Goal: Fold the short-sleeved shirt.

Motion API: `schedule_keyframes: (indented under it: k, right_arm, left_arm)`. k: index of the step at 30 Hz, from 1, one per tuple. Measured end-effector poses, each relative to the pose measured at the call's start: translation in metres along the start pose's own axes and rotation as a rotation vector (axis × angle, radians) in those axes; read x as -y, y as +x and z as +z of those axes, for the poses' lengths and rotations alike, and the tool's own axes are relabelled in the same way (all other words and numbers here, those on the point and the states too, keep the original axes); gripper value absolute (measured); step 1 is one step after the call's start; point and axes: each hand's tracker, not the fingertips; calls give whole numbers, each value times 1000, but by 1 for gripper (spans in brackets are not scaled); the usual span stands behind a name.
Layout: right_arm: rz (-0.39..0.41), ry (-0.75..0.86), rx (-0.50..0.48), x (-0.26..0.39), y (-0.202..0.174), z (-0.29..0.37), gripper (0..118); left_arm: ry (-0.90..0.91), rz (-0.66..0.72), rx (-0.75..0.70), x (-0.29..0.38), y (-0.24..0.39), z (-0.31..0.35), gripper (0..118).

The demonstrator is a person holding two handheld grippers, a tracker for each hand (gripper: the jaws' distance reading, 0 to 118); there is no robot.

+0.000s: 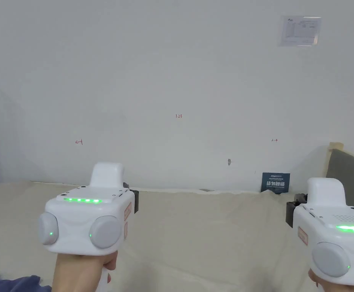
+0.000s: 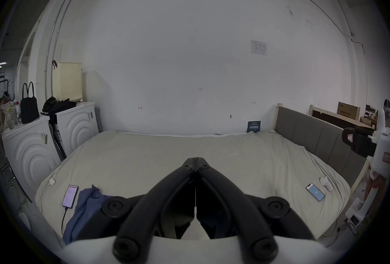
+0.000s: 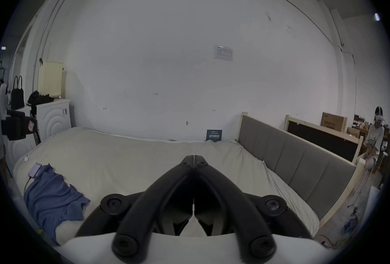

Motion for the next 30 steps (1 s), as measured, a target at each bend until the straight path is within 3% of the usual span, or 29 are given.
schedule_keyframes:
  k: [8,14,22,30]
  right_arm:
    - [16,-7,-51,3,-29,-5,1]
    - [36,-15,-230,5,-108,-14,1]
    - [53,-12,-465,17,-233,-9,1]
    - [54,-50,-524,29,-265,-19,1]
  left_arm:
    - [-3,5,-51,3,-24,6,0]
    - [-48,61,-198,19,-98,40,0]
    - [-85,104,-529,45,-219,114,0]
    - [-137,131,-565,64,-253,130,0]
